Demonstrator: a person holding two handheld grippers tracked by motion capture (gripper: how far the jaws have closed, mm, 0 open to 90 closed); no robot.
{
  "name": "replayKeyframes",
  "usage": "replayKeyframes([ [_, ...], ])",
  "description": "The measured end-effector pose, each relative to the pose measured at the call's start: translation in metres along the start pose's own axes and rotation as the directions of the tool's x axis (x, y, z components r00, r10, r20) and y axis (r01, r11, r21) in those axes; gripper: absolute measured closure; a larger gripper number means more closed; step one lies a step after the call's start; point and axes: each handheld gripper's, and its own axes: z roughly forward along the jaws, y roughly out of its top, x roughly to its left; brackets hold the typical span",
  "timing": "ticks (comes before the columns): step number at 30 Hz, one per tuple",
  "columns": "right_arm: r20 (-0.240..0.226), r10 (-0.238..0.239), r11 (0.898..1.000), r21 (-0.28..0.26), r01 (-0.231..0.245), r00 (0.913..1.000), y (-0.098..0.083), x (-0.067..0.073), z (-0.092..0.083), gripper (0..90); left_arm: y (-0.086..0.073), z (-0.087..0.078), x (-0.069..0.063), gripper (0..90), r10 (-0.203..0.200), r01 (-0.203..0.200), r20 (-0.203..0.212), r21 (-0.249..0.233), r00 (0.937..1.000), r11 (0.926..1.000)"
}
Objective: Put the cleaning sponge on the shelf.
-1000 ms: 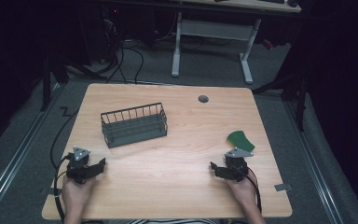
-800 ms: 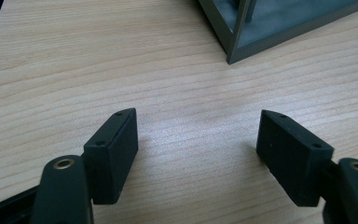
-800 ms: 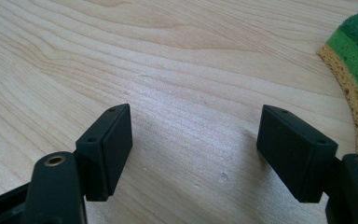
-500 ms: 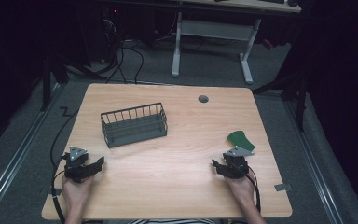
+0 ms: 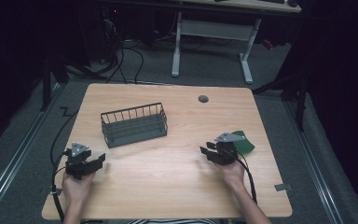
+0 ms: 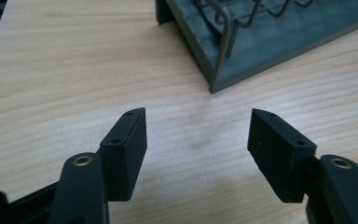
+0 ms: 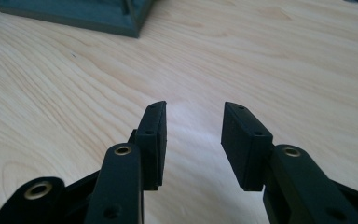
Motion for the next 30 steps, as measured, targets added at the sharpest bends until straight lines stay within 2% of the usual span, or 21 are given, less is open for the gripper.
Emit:
replayKeyframes([
  [3, -0.013, -0.019, 1.000, 0.006, 0.019, 0.9997, 0.011, 0.004, 0.009, 60.7, 0.008, -0.001, -0.003, 37.7, 0.003, -0.003, 0.004, -0.011, 1.0000, 0.9999],
  [4, -0.028, -0.025, 1.000, 0.009, 0.025, 0.9993, 0.022, 0.007, 0.019, 59.8, 0.012, -0.001, -0.005, 38.0, 0.011, -0.011, 0.007, -0.007, 0.9999, 0.9999],
  [5, -0.028, -0.025, 1.000, 0.009, 0.025, 0.9993, 0.022, 0.007, 0.019, 59.8, 0.012, -0.001, -0.005, 38.3, 0.011, -0.011, 0.007, -0.007, 0.9999, 0.9999],
  [6, -0.037, -0.027, 1.000, 0.010, 0.027, 0.9990, 0.032, 0.010, 0.028, 59.2, 0.014, -0.001, -0.006, 39.2, 0.015, -0.015, 0.005, -0.010, 0.9999, 0.9998],
  [8, -0.041, -0.029, 1.000, 0.011, 0.029, 0.9988, 0.037, 0.011, 0.033, 59.0, 0.018, 0.001, -0.008, 40.8, 0.029, -0.029, 0.002, -0.004, 0.9996, 0.9996],
  [9, -0.055, -0.025, 1.000, 0.014, 0.025, 0.9982, 0.046, 0.013, 0.043, 59.0, 0.023, 0.003, -0.010, 41.9, 0.035, -0.035, -0.006, 0.002, 0.9994, 0.9994],
  [11, -0.059, -0.022, 1.000, 0.012, 0.023, 0.9980, 0.049, 0.014, 0.046, 59.1, 0.025, 0.005, -0.011, 42.8, 0.037, -0.037, -0.011, 0.008, 0.9992, 0.9993],
  [19, -0.105, -0.021, 0.999, 0.043, 0.026, 0.9942, 0.080, 0.025, 0.081, 62.3, 0.037, 0.017, -0.013, 49.7, 0.020, -0.020, -0.017, 0.026, 0.9996, 0.9995],
  [22, -0.112, -0.012, 0.999, 0.052, 0.018, 0.9936, 0.085, 0.027, 0.091, 62.7, 0.040, 0.021, -0.013, 51.5, 0.022, -0.021, -0.021, 0.039, 0.9995, 0.9990],
  [25, -0.116, -0.015, 0.998, 0.064, 0.023, 0.9932, 0.086, 0.029, 0.097, 63.1, 0.040, 0.024, -0.013, 53.4, 0.008, -0.008, -0.012, 0.032, 0.9999, 0.9995],
  [26, -0.127, -0.013, 0.997, 0.078, 0.023, 0.9918, 0.085, 0.031, 0.104, 63.6, 0.040, 0.025, -0.013, 55.0, 0.004, -0.004, -0.011, 0.031, 0.9999, 0.9995],
  [30, -0.133, -0.017, 0.996, 0.085, 0.029, 0.9909, 0.086, 0.034, 0.111, 64.6, 0.040, 0.028, -0.014, 58.0, 0.010, -0.010, 0.000, 0.022, 1.0000, 0.9997],
])
